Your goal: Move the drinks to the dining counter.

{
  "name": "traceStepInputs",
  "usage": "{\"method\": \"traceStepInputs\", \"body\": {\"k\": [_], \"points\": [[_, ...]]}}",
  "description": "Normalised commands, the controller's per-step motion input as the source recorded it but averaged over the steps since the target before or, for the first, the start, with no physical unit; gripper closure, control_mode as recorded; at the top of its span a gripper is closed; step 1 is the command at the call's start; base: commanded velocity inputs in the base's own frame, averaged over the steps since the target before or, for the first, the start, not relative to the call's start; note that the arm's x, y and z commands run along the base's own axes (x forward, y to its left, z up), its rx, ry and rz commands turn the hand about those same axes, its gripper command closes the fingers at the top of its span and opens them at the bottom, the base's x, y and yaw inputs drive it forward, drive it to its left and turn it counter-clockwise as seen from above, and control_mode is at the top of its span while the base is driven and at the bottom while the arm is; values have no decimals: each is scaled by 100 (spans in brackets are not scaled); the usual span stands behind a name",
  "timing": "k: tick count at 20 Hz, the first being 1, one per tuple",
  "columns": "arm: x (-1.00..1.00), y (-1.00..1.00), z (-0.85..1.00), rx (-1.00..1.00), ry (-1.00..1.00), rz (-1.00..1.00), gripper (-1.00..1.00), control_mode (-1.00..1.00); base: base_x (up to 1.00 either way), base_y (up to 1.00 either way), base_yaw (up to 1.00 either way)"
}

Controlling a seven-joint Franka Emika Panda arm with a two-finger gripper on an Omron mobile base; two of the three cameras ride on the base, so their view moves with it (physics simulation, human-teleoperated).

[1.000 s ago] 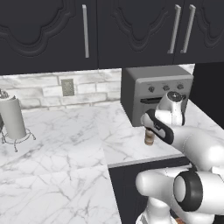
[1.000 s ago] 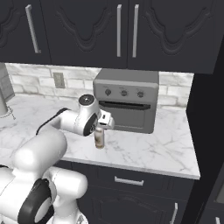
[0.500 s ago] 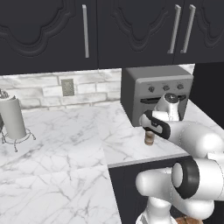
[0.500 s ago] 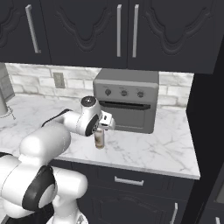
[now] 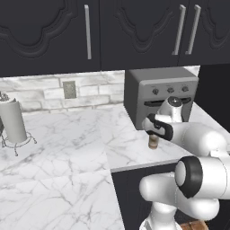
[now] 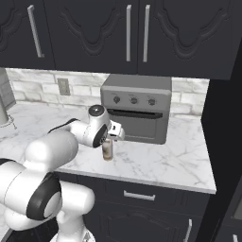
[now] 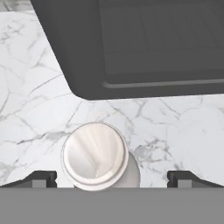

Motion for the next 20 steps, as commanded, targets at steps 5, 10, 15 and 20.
{"method": "traceStepInputs", "body": {"k": [5, 10, 15, 20], "points": [[13, 0, -2, 0, 0, 0, -100, -100, 0, 0, 0], [3, 0, 0, 0, 0, 0, -100, -100, 0, 0, 0], [0, 0, 0, 0, 0, 0, -100, -100, 0, 0, 0], [0, 0, 0, 0, 0, 0, 100, -100, 0, 0, 0]]}}
